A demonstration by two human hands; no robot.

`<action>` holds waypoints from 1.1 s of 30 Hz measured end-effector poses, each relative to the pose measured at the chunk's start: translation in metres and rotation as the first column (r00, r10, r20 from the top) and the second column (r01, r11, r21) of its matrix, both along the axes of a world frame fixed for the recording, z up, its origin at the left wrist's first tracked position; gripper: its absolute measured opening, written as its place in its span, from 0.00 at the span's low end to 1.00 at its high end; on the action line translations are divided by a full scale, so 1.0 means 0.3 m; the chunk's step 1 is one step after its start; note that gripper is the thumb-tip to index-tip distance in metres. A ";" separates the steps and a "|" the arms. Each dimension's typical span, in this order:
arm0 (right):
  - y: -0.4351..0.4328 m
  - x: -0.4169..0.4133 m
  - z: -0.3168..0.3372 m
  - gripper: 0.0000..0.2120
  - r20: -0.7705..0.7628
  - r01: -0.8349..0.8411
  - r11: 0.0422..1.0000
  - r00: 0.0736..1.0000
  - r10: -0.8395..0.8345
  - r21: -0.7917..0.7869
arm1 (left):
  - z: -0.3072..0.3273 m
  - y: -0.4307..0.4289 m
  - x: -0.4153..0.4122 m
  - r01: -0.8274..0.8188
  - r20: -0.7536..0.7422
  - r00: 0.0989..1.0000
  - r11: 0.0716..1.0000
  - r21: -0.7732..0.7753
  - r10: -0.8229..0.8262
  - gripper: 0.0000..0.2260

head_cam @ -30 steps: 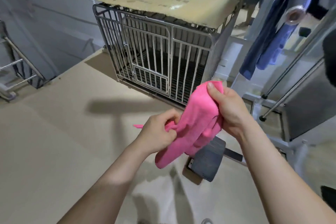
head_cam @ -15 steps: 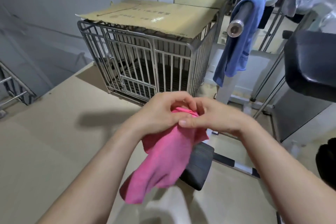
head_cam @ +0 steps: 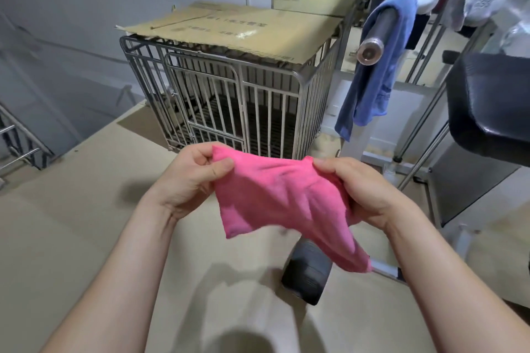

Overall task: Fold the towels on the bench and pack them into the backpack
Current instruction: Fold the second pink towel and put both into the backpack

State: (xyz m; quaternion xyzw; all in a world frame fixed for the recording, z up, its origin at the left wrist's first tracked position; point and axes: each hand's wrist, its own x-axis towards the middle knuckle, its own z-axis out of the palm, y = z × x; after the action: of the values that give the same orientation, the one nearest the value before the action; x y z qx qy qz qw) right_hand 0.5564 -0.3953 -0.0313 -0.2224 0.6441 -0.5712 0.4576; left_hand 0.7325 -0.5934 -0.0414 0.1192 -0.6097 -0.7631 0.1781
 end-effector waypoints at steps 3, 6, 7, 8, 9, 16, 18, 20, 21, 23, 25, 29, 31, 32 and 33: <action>-0.016 0.008 -0.015 0.06 0.170 0.177 0.984 0.971 -0.170 -0.029 | 0.093 0.061 -0.026 0.165 -0.081 0.982 0.985 -0.059 -0.169 0.12; -0.018 0.008 -0.018 0.10 0.075 0.164 0.980 0.985 -0.156 -0.113 | 0.183 0.144 -0.069 0.317 0.082 0.948 0.926 -0.205 -0.306 0.09; -0.015 0.015 -0.015 0.11 0.033 0.104 0.982 0.994 -0.100 -0.157 | 0.199 0.173 -0.095 0.309 0.160 0.949 0.897 -0.317 -0.271 0.08; -0.012 0.026 -0.004 0.10 0.006 0.055 0.977 0.998 -0.055 -0.204 | 0.208 0.196 -0.125 0.266 0.202 0.960 0.844 -0.466 -0.191 0.06; -0.009 0.034 0.005 0.10 -0.020 0.034 0.968 0.999 -0.041 -0.247 | 0.213 0.218 -0.154 0.208 0.204 0.973 0.777 -0.594 -0.105 0.04; 0.055 0.025 0.075 0.09 -0.127 0.041 0.933 0.988 -0.093 -0.358 | 0.205 0.267 -0.227 -0.085 0.055 0.980 0.651 -0.754 0.191 0.10; 0.082 0.004 0.100 0.09 -0.189 -0.002 0.938 0.980 -0.068 -0.347 | 0.221 0.285 -0.247 -0.041 0.106 0.979 0.679 -0.733 0.173 0.16; 0.115 -0.027 0.121 0.09 -0.261 0.001 0.947 0.961 -0.089 -0.320 | 0.239 0.309 -0.276 0.003 0.137 0.984 0.747 -0.665 0.118 0.13; 0.134 -0.045 0.134 0.09 -0.282 0.010 0.949 0.954 -0.104 -0.315 | 0.250 0.325 -0.293 0.021 0.142 0.986 0.790 -0.612 0.084 0.10; 0.180 -0.086 0.162 0.07 -0.297 0.018 0.944 0.947 -0.122 -0.331 | 0.266 0.356 -0.333 0.032 0.122 0.992 0.841 -0.540 0.040 0.08; 0.229 -0.138 0.185 0.06 -0.322 0.013 0.939 0.938 -0.131 -0.345 | 0.289 0.393 -0.381 0.010 0.058 0.998 0.855 -0.518 0.024 0.09; 0.328 -0.285 0.160 0.10 -0.481 -0.070 0.988 0.877 -0.005 -0.138 | 0.362 0.488 -0.489 -0.061 -0.127 0.992 0.884 -0.464 0.002 0.10; 0.398 -0.367 0.131 0.12 -0.581 -0.092 0.993 0.806 0.115 0.069 | 0.397 0.520 -0.550 -0.128 -0.208 0.977 0.893 -0.430 0.040 0.10; 0.442 -0.407 0.122 0.12 -0.632 -0.090 0.982 0.755 0.177 0.168 | 0.414 0.529 -0.580 -0.169 -0.249 0.966 0.898 -0.407 0.069 0.10; 0.489 -0.448 0.122 0.11 -0.672 -0.065 0.965 0.705 0.224 0.254 | 0.428 0.533 -0.611 -0.215 -0.291 0.951 0.899 -0.381 0.105 0.10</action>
State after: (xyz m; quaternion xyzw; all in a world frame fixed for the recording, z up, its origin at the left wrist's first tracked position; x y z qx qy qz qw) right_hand 0.4218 -0.2486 0.0053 -0.4209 0.8057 -0.3361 0.2466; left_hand 0.5492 -0.4336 0.0870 0.0271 -0.7143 -0.6106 0.3409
